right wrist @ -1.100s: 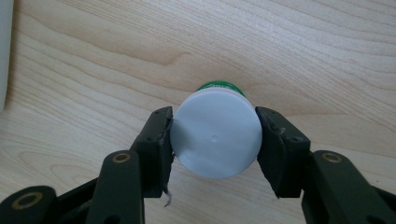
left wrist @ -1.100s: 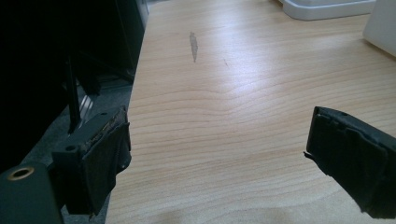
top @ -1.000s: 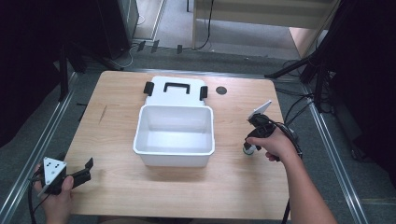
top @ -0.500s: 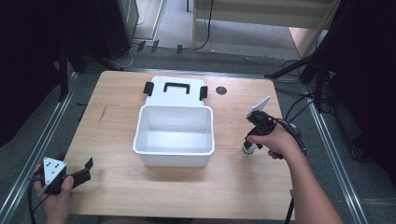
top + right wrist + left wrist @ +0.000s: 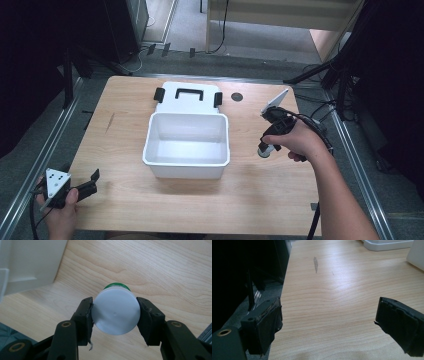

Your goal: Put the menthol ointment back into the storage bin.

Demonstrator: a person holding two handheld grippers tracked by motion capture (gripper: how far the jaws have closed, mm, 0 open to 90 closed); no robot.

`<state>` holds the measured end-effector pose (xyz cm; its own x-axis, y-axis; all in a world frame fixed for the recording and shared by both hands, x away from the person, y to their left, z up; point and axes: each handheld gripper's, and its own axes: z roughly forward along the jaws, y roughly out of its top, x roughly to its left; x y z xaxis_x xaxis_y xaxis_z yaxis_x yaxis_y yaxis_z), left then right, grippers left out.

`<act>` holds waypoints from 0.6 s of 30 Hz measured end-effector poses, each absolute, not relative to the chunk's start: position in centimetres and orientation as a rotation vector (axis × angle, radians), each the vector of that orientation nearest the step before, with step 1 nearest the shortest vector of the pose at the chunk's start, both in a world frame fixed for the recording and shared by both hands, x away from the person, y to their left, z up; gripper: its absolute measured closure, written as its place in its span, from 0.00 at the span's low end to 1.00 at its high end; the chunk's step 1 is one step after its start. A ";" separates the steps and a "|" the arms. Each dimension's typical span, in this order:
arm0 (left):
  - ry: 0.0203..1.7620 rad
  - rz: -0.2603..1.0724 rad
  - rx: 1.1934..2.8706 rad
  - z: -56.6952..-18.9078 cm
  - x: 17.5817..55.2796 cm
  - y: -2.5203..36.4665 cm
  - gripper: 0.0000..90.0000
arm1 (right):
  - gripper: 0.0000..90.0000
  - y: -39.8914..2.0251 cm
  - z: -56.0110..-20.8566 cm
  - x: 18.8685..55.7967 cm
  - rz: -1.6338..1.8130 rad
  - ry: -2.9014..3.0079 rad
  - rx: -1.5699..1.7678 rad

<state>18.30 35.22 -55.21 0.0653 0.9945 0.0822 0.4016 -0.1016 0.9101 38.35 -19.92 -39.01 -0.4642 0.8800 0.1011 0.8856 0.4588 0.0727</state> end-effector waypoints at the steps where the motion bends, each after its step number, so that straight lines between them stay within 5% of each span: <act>1: 1.425 1.017 1.608 -55.2 18.3 35.2 0.09 | 0.57 -19.8 -38.6 38.3 -0.177 -2.645 -1.592; 18: 1.428 1.010 1.604 -55.2 18.3 35.3 0.09 | 0.57 -17.3 -33.2 38.3 -0.201 -2.667 -1.550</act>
